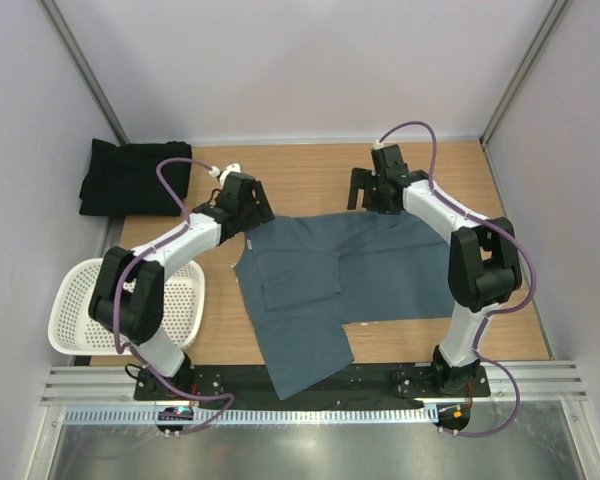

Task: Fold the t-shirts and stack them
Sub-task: Fold the tshirt

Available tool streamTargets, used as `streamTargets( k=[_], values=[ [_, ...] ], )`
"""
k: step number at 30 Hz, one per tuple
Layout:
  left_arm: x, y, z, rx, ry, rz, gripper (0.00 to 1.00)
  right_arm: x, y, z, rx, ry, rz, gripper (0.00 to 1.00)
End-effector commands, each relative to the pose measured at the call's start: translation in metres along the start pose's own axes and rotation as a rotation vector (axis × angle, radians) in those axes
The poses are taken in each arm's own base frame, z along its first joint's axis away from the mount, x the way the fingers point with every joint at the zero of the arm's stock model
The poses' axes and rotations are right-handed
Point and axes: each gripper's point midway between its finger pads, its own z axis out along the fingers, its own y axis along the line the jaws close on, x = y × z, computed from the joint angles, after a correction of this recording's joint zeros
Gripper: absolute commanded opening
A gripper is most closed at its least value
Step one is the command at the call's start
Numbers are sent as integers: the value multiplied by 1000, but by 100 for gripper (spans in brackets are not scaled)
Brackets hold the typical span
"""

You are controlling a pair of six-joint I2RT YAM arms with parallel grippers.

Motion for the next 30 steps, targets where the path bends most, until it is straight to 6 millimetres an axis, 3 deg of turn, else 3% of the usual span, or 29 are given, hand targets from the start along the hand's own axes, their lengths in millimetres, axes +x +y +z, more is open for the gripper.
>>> streamTargets(
  k=[1,7,13,19,22,30],
  values=[
    [-11,4,14,-5,-19,-95,74,-14,26,-15,-73,-51,-20,93],
    [-26,24,39,-3,-16,-231,74,-4,27,-14,-60,-29,-16,93],
    [-44,16,59,21,-43,-312,79,-1,15,-11,-2,-18,-29,93],
    [-44,17,78,1,-41,-362,77,11,0,2,80,27,-27,93],
    [-41,23,85,-16,-37,-373,70,23,-13,7,142,57,-25,93],
    [-44,44,100,-43,-67,-372,41,54,-44,16,239,113,-11,93]
  ],
)
